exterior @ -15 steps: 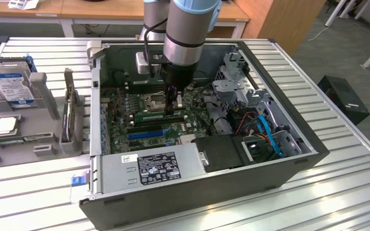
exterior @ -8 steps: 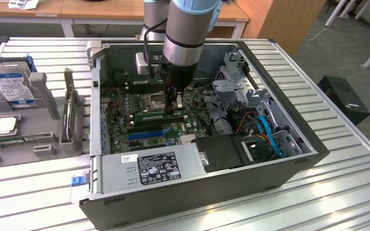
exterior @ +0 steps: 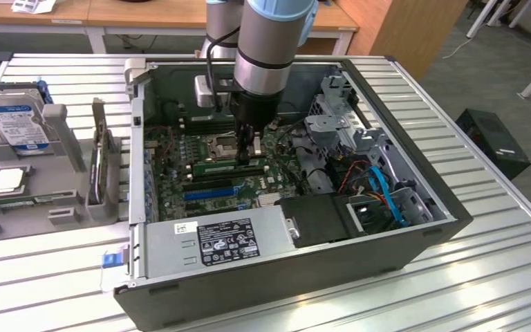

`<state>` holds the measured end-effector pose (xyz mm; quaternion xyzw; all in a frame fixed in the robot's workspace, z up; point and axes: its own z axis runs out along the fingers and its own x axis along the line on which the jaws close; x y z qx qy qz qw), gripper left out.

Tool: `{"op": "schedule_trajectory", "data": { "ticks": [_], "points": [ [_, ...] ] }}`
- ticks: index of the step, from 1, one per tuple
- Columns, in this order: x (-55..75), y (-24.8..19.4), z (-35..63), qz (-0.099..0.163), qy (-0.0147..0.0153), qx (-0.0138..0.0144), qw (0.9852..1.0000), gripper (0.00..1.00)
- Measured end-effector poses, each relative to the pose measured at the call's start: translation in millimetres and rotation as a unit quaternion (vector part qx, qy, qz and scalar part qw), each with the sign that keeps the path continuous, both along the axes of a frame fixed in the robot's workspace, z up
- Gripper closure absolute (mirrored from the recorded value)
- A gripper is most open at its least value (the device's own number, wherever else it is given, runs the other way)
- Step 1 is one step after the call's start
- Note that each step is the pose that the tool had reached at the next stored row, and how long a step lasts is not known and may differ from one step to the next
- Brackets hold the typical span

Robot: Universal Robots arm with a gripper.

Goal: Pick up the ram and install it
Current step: 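Insert the ram into the slot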

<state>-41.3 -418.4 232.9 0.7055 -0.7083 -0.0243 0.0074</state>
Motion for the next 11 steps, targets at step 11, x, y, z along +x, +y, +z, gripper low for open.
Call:
{"op": "schedule_trajectory", "data": {
  "ticks": [11],
  "points": [
    [0.0, 0.0, -1.2, 0.000, 0.0000, 0.0001, 1.0000, 0.88]
  ]
}}
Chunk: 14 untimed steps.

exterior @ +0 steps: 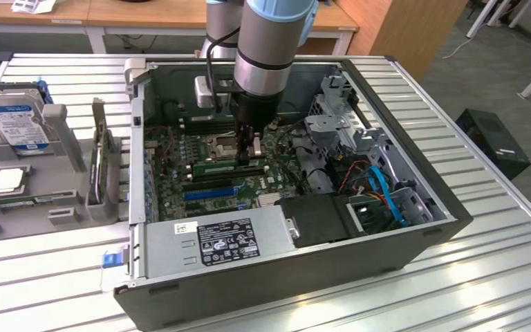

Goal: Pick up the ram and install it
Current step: 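Insert the ram into the slot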

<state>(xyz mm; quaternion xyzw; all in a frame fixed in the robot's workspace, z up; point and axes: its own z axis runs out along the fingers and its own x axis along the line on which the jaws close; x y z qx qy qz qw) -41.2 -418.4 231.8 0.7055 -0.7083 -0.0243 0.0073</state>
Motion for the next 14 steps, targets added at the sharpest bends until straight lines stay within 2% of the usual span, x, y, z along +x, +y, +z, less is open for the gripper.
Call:
{"op": "schedule_trajectory", "data": {
  "ticks": [14],
  "points": [
    [0.0, 0.3, -0.9, 0.000, 0.0000, 0.0000, 1.0000, 0.88]
  ]
}}
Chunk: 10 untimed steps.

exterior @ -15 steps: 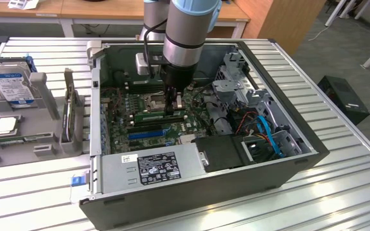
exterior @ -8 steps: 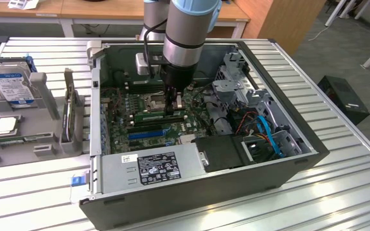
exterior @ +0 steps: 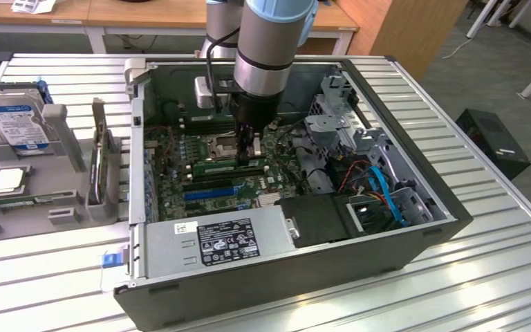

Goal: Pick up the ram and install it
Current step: 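Insert the ram into the slot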

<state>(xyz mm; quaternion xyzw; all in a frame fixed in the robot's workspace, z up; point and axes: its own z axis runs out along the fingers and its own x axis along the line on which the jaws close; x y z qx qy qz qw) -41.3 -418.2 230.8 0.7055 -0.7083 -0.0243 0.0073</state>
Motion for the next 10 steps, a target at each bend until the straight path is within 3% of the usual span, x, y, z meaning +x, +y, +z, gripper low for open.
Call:
{"op": "schedule_trajectory", "data": {
  "ticks": [10],
  "points": [
    [0.0, 0.0, -0.7, 0.000, 0.0000, 0.0000, 1.0000, 0.88]
  ]
}}
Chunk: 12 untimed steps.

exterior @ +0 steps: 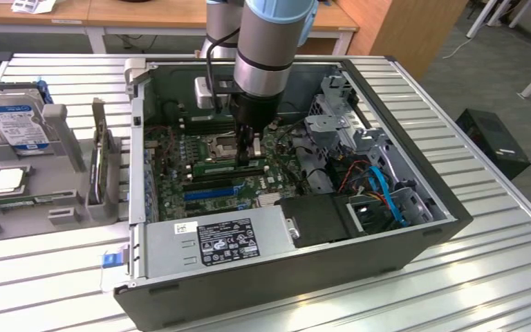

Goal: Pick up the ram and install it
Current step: 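Insert the ram into the slot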

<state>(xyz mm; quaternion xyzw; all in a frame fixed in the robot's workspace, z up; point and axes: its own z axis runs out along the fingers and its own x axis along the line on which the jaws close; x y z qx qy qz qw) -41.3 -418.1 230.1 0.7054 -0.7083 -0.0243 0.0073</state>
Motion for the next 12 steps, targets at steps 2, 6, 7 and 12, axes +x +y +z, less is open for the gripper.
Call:
{"op": "schedule_trajectory", "data": {
  "ticks": [2, 6, 7, 12],
  "points": [
    [0.0, 0.0, -0.3, 0.000, 0.0000, 0.0000, 1.0000, 0.88],
    [0.0, 0.0, -0.9, 0.000, 0.0000, 0.0001, 1.0000, 0.88],
    [0.0, 0.0, -1.0, 0.000, 0.0000, 0.0000, 1.0000, 0.88],
    [0.0, 0.0, -1.2, 0.000, 0.0000, 0.0000, 1.0000, 0.88]
  ]
}}
